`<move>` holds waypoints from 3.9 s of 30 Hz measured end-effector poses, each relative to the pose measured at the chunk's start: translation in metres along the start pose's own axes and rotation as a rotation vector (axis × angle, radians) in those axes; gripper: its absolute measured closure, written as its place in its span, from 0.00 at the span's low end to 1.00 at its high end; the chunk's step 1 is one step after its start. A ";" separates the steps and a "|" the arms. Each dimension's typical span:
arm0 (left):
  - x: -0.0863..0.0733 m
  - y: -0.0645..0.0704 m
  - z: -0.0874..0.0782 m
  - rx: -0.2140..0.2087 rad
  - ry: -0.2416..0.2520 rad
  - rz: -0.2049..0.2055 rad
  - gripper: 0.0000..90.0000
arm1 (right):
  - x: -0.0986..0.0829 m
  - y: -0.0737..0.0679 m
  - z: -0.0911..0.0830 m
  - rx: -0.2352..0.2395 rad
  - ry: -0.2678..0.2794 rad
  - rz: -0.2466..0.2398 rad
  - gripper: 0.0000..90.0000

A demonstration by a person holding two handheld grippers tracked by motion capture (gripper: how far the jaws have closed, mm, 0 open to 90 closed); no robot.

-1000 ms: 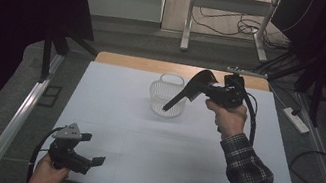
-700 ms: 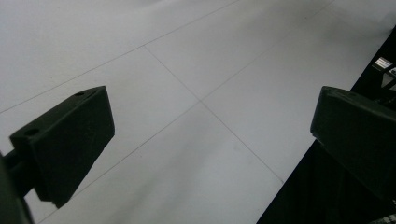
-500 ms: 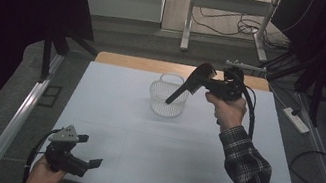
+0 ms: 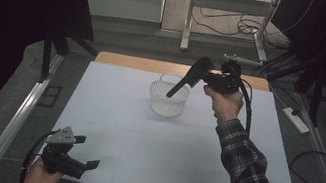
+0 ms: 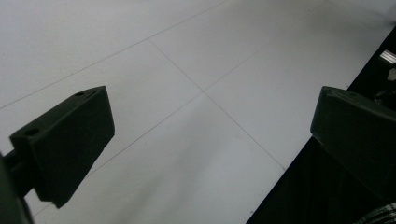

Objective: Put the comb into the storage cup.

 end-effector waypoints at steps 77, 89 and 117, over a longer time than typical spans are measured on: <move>-0.003 0.000 -0.004 0.010 -0.011 -0.004 0.00 | -0.048 0.011 0.087 -0.053 -0.104 -0.017 0.96; -0.003 0.000 -0.003 0.012 -0.018 -0.004 0.00 | -0.052 0.018 0.088 -0.079 -0.118 0.007 0.88; -0.003 0.000 -0.002 0.015 -0.023 -0.003 0.00 | -0.068 0.049 0.084 -0.218 -0.171 -0.003 0.60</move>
Point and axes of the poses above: each handheld gripper's, and its own axes: z roughly forward along the jaws, x roughly out of its top, y roughly to its right, the point moved 4 cm from there along z, roughly forward along the jaws, and after that the axes turned 1 degree about -y, right-handed, at the moved point
